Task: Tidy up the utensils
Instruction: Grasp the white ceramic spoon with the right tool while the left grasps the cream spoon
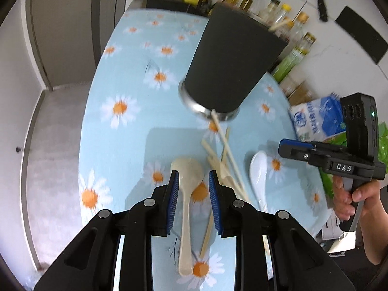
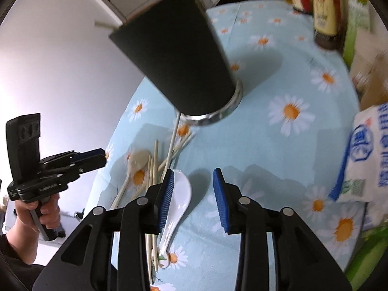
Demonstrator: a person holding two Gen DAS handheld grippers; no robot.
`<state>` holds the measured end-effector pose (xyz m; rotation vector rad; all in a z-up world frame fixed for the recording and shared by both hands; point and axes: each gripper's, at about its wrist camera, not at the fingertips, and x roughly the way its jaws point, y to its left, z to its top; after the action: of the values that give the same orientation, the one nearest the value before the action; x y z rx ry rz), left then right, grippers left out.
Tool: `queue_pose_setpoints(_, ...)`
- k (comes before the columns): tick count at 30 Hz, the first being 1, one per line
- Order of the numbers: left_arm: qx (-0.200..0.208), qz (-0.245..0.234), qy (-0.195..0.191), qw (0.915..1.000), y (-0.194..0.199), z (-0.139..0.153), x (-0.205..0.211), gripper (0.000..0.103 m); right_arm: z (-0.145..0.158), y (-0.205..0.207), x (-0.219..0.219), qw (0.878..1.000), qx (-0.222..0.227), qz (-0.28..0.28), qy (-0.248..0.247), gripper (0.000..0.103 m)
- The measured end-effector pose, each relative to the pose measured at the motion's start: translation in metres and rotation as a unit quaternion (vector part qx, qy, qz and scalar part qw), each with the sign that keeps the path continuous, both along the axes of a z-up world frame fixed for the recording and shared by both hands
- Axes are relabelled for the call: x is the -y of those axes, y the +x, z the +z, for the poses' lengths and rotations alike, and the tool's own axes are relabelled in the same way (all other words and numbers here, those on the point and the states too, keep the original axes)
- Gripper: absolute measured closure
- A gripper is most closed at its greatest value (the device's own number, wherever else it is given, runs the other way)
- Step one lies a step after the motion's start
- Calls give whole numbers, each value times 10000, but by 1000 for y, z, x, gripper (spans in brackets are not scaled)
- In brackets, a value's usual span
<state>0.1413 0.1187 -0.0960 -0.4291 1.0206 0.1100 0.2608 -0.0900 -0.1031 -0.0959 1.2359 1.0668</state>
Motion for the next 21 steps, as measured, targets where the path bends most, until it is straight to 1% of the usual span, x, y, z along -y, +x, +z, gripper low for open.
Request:
queue_pose_setpoints(5, -285, 30, -132, 9995, -5, -17, -2, 78, -10, -1, -5, 9997, -210, 126, -83, 68)
queue_pose_setpoints(6, -315, 38, -135, 9994, -6, -19, -3, 74, -11, 0, -6, 9995, -253, 148, -91, 68)
queue_pose_setpoints(7, -344, 34, -150, 9993, -6, -20, -3, 72, -14, -1, -8, 9993, -302, 188, -104, 68)
queue_pose_setpoints(11, -422, 1, -168, 9990, -7, -23, -2, 72, -21, -1, -11, 9987, -406, 276, -166, 69)
queue_pose_setpoints(13, -450, -3, -167, 9988, -8, -24, -1, 72, -24, 0, -13, 9982, -464, 326, -182, 75)
queue_pose_setpoints(14, -463, -2, -164, 9988, -8, -24, -1, 72, -25, -1, -13, 9980, -473, 346, -215, 81)
queue_pose_setpoints(18, -519, -10, -174, 9985, -7, -27, -1, 72, -32, 1, -15, 9976, -525, 368, -254, 92)
queue_pose_setpoints(21, -577, -13, -164, 9982, -5, -29, 0, 72, -36, 3, -15, 9973, -600, 355, -237, 94)
